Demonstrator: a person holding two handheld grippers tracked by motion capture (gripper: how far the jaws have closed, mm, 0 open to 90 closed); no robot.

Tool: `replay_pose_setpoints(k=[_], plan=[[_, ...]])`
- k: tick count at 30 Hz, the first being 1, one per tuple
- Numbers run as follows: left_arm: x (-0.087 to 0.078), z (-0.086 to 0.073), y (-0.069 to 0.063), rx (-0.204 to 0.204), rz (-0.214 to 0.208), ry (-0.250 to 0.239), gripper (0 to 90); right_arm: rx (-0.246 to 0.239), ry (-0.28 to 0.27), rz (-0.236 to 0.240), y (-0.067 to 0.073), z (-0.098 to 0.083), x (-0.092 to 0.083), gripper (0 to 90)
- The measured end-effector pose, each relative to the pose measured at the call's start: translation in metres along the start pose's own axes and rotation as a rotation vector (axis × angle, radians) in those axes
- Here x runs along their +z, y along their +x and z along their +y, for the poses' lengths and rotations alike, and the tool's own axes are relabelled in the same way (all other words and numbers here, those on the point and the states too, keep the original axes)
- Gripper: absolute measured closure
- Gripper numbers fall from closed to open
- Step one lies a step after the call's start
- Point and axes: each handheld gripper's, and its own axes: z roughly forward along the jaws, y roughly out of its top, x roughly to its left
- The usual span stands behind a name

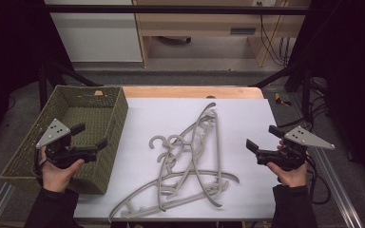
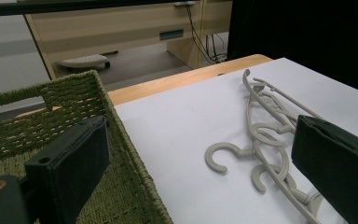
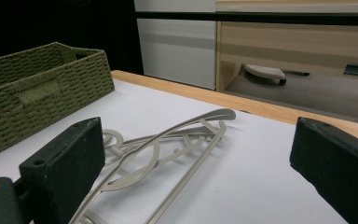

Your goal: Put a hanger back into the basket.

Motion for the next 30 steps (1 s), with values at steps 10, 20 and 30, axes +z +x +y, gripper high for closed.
replay_pose_setpoints(k=[10,20,30], plan=[[0.002,0.002,-0.014,0.014,-0.016,-0.011,4.2,0.002,0.001,0.003,0.000,0.000,0.000,3.1],[0.023,-0.001,-0.051,0.026,-0.061,0.010,5.0,-0.004,0.019,0.002,0.002,0.000,0.002,3.0],[0.053,-0.012,-0.099,0.107,-0.150,0.104,5.5,-0.006,0.016,0.000,0.002,-0.001,0.003,3.0]])
